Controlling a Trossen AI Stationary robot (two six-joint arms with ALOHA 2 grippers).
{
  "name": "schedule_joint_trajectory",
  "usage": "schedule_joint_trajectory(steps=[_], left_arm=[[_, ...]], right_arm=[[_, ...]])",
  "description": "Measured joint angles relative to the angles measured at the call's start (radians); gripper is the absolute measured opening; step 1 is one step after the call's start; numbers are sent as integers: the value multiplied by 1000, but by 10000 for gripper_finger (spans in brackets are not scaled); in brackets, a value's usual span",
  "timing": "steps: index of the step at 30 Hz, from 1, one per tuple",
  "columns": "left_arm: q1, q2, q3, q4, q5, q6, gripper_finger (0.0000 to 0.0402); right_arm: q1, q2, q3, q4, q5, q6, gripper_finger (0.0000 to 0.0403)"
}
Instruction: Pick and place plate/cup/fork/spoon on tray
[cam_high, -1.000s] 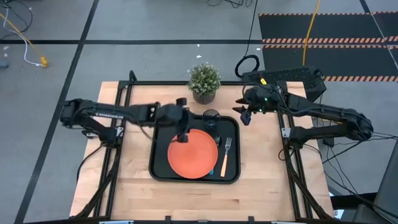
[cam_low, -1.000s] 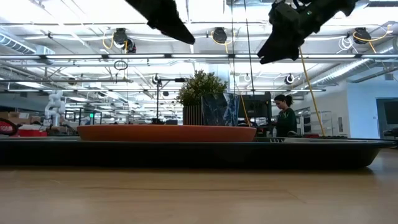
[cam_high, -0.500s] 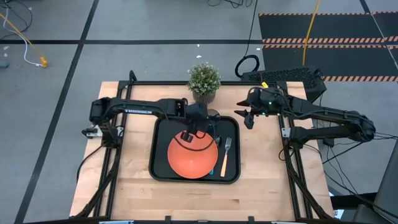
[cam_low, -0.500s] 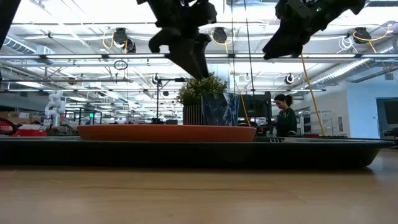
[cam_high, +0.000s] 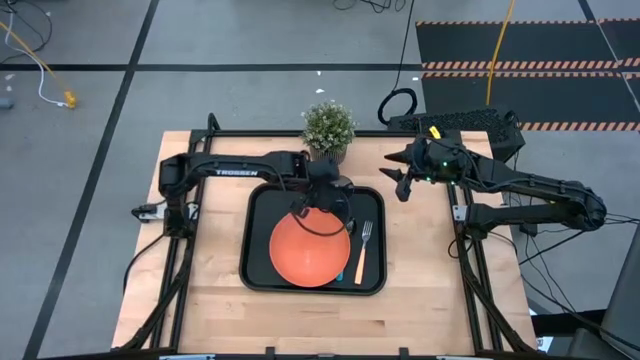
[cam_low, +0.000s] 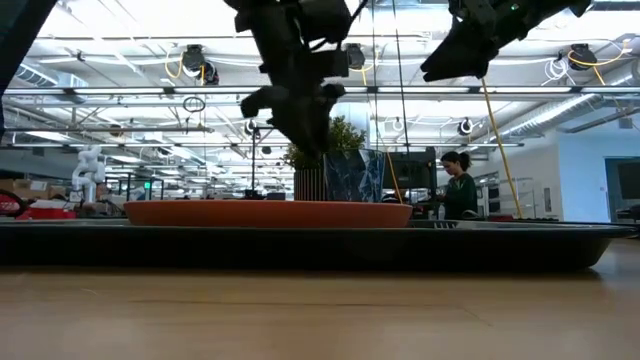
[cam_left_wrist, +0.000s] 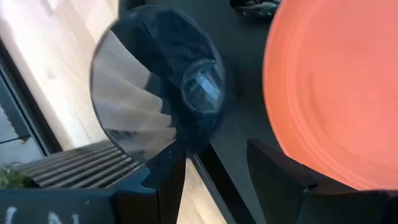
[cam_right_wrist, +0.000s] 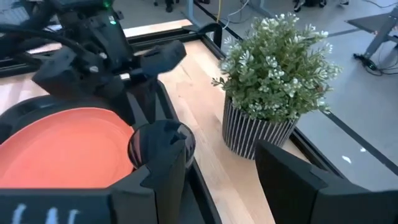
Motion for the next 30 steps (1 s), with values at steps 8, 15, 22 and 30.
schedule_joint_trajectory(steps=[8,15,22,30], left_arm=[[7,35,5,54,17,46,172],[2,75,4,10,12,26,130],[-6,74,44,-10,-101,14,14],[-32,70,238,-310,-152,-106,9]], right_arm=[[-14,0,0,-11,23,0,183],[-15,0,0,-10,22,-25,183],[-41,0,0,5,23,-55,183],[-73,0,0,15,22,-70,183]])
